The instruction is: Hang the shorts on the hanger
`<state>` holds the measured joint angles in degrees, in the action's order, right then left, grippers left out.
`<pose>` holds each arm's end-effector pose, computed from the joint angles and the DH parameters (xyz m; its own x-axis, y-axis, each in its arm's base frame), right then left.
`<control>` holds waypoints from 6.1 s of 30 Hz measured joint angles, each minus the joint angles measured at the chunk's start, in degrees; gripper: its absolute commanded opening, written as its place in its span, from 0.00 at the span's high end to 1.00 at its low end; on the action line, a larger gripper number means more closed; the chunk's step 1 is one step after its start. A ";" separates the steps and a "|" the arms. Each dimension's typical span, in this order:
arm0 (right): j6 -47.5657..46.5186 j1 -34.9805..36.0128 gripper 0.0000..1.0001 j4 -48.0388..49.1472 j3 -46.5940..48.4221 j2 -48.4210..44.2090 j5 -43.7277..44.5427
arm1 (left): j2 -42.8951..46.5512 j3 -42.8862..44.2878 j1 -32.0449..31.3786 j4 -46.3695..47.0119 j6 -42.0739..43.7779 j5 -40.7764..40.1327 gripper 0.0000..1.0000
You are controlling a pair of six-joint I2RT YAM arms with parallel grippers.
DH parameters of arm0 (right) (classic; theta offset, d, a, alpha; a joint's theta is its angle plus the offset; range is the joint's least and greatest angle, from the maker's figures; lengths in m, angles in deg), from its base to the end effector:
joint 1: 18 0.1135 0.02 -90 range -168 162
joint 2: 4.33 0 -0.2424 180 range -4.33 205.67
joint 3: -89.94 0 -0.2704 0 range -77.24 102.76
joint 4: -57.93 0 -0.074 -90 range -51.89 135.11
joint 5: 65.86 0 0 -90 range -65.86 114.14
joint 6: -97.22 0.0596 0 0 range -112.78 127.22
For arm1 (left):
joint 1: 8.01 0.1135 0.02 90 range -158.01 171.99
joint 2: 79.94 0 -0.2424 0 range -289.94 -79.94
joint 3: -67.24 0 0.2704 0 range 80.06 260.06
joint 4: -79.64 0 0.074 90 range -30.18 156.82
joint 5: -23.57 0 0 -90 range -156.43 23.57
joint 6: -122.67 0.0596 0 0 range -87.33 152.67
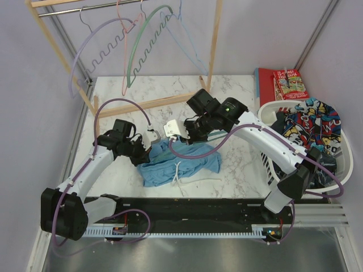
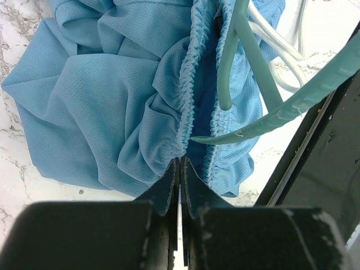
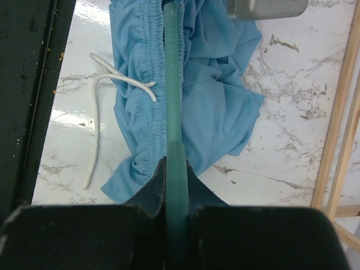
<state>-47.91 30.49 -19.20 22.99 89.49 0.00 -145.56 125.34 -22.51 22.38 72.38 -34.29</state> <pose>0.2201 0.2855 0.3357 0.3579 -0.7254 -0.5881 -0.9337 -0.2677 -0.2379 0.2254 -0.0911 0.1863 -0.3981 0.6618 -0.6353 0.8915 0.4423 -0.0980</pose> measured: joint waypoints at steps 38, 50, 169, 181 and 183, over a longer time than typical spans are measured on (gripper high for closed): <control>-2.36 0.37 1.00 1.09 -1.44 2.08 -5.51 | 4.61 4.44 -4.87 -7.56 2.10 4.00 0.98; 1.31 3.13 1.00 13.97 -9.01 3.43 -8.22 | 3.74 6.71 -5.03 -8.90 0.13 4.59 0.98; 51.47 -12.37 0.54 28.09 -34.18 3.98 -3.32 | 30.51 -9.88 1.60 -12.15 30.82 11.56 0.98; 49.92 -7.72 0.75 31.01 -38.62 3.98 1.36 | 28.11 -8.13 1.60 -9.38 23.28 11.61 0.98; 49.13 -7.89 0.83 30.56 -38.82 3.98 2.58 | 27.98 -7.56 1.62 -9.25 22.05 11.43 0.98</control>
<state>1.22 22.60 11.35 -15.83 93.46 2.57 -117.58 117.77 -20.89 13.13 94.43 -22.85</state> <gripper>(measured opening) 0.272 0.234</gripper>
